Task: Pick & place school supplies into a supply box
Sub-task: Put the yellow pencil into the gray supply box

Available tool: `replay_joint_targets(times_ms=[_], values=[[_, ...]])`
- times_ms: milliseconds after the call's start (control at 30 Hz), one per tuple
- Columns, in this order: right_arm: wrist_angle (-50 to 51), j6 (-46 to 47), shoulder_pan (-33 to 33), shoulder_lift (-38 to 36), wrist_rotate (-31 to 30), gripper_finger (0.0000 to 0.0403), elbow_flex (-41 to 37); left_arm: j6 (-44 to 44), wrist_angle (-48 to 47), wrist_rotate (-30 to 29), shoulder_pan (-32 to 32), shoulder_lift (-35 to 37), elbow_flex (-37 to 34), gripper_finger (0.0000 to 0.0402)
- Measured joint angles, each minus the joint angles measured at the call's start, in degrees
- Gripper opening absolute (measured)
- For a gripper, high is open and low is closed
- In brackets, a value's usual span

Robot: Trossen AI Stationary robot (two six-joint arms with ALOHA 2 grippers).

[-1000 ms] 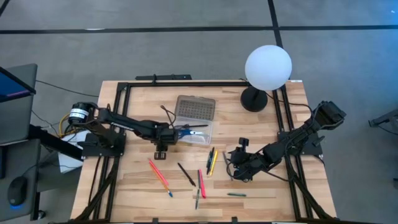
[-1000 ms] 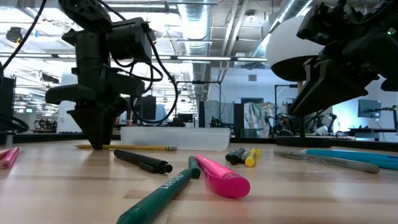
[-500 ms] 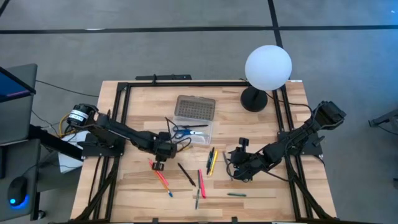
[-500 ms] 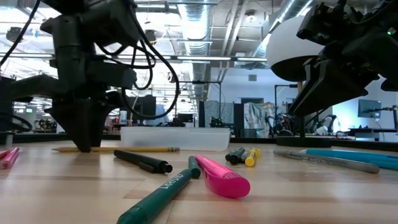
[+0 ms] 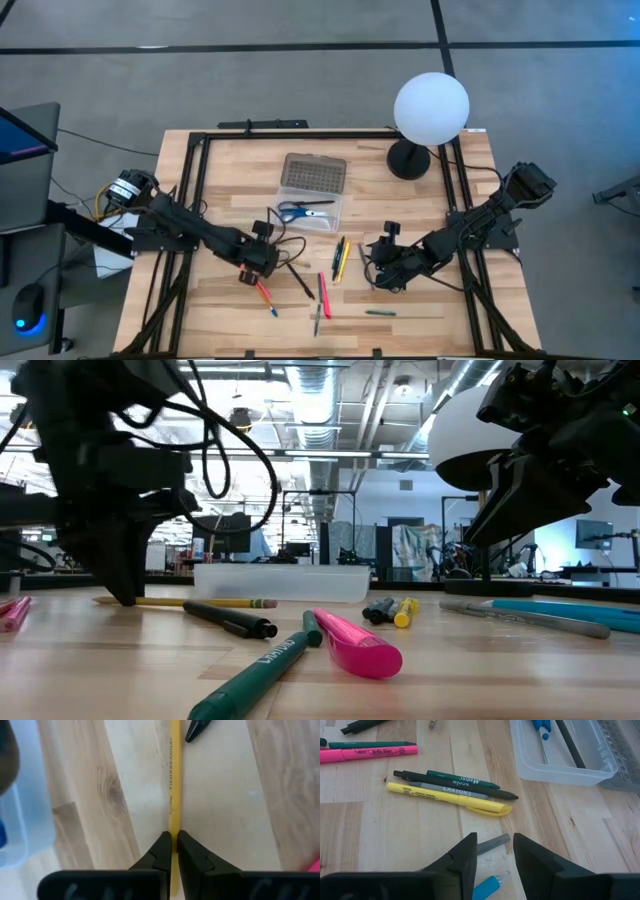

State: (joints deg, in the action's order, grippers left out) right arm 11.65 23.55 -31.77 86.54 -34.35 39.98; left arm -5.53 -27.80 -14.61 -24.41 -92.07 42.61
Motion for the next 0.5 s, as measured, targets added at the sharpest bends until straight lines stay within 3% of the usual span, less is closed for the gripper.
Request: replay_joint_targets(times_ms=[400, 500], values=[[-0.1, 0.0, 0.0, 0.0, 0.0, 0.0120, 0.0, -0.5, 5.3, -22.6, -9.6, -0.3, -4.8, 0.0003], [-0.2, 0.0, 0.0, 0.0, 0.0, 0.0120, 0.0, -1.6, 6.0, -25.5, -10.9, -0.2, -5.3, 0.0003]])
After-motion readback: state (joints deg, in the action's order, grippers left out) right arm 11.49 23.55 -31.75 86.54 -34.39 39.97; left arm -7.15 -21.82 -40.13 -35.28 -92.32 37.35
